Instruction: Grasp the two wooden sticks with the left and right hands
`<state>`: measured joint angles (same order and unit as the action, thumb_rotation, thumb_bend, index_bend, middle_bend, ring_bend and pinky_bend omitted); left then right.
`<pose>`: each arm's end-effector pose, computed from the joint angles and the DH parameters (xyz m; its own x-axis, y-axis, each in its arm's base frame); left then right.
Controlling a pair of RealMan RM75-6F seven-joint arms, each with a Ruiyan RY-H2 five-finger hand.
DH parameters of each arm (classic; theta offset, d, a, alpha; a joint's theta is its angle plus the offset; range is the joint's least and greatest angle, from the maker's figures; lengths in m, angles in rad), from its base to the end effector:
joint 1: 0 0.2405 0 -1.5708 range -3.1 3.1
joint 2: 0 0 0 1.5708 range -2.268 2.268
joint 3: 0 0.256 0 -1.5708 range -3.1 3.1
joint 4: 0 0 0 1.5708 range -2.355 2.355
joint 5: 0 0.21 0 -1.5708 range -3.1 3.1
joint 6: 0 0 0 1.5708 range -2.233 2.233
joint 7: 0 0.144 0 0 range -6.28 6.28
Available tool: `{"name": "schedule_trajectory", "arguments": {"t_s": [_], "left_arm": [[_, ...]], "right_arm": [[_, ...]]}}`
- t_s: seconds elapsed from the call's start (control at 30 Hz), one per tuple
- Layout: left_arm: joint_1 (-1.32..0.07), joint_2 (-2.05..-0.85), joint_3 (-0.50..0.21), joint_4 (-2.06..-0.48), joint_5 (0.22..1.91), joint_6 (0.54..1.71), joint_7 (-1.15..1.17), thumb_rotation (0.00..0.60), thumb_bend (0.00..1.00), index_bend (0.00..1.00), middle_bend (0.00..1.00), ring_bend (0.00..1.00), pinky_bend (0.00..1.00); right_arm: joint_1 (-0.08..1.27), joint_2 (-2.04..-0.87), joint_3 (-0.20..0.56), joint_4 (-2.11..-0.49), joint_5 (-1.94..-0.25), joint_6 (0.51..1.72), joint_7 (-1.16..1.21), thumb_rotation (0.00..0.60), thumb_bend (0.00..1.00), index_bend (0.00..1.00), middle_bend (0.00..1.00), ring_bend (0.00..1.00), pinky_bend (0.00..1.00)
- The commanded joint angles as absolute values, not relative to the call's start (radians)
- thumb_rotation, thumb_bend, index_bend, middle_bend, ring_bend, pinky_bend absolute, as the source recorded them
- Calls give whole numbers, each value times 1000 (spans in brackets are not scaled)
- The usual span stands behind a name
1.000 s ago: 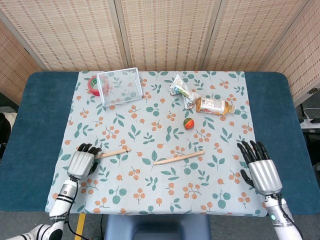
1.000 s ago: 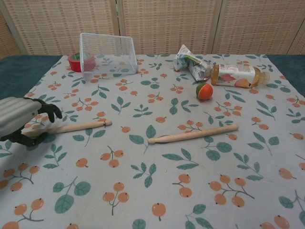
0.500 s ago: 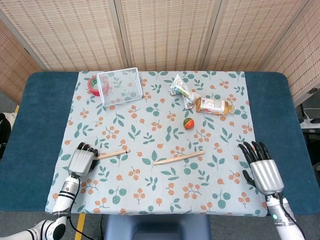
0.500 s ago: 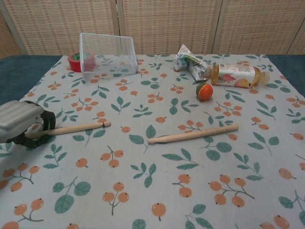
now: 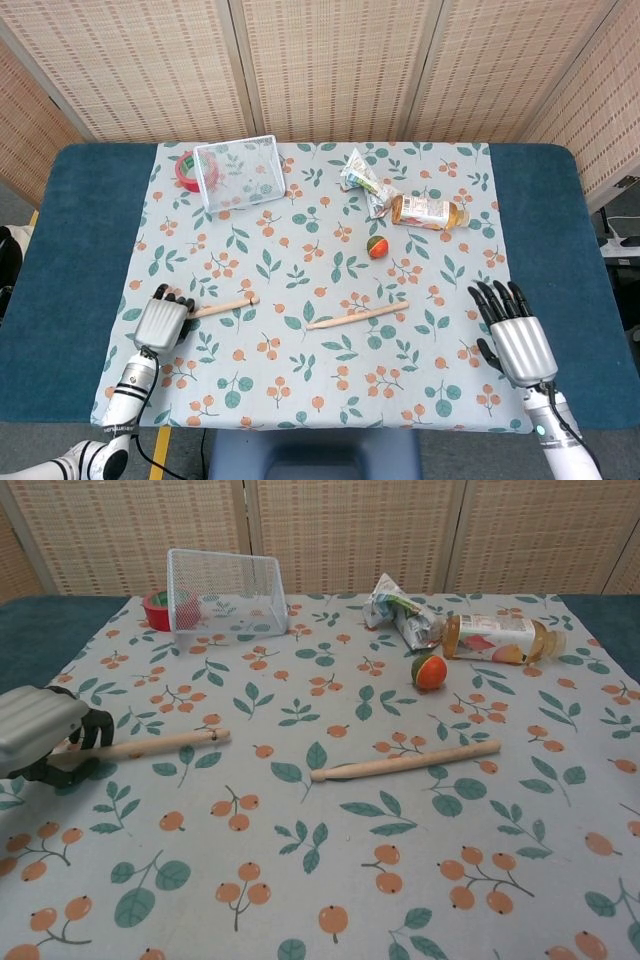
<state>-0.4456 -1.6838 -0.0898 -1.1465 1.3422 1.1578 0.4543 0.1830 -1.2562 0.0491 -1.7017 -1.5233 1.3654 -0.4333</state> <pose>-0.2664 0.2921 -0.0218 0.6905 0.1073 0.7153 0.7169 -0.2332 -0.6571 -0.2589 -0.2028 0.0924 0.5881 -0.0526 0.8070 -0.8009 -0.1769 0.5721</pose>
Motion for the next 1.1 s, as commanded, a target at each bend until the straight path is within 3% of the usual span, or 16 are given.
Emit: {"name": "schedule_trajectory", "arguments": {"t_s": [0.03, 0.33, 0.57, 0.8, 1.1], "left_arm": [[-433, -1687, -77, -1113, 1389, 1213, 400, 600, 572, 831, 864, 492, 226], [-375, -1666, -51, -1051, 1484, 1365, 161, 600, 573, 845, 877, 525, 227], [-346, -1641, -37, -1052, 1492, 1388, 159, 600, 573, 844, 877, 525, 228], [-337, -1623, -38, -1059, 1494, 1388, 152, 600, 573, 844, 876, 527, 227], [-339, -1620, -40, -1048, 1501, 1379, 127, 600, 573, 844, 875, 535, 227]], "right_arm": [[204, -1264, 53, -1718, -1516, 1334, -463, 600, 302, 80, 51, 0, 24], [356, -1378, 117, -1682, -1385, 1121, -604, 600, 302, 146, 61, 0, 23], [500, -1585, 163, -1497, -1302, 990, -673, 600, 302, 298, 257, 18, 31], [560, -1703, 163, -1366, -1281, 974, -680, 600, 302, 375, 328, 66, 53], [581, -1730, 149, -1326, -1278, 994, -686, 600, 302, 511, 408, 137, 84]]}}
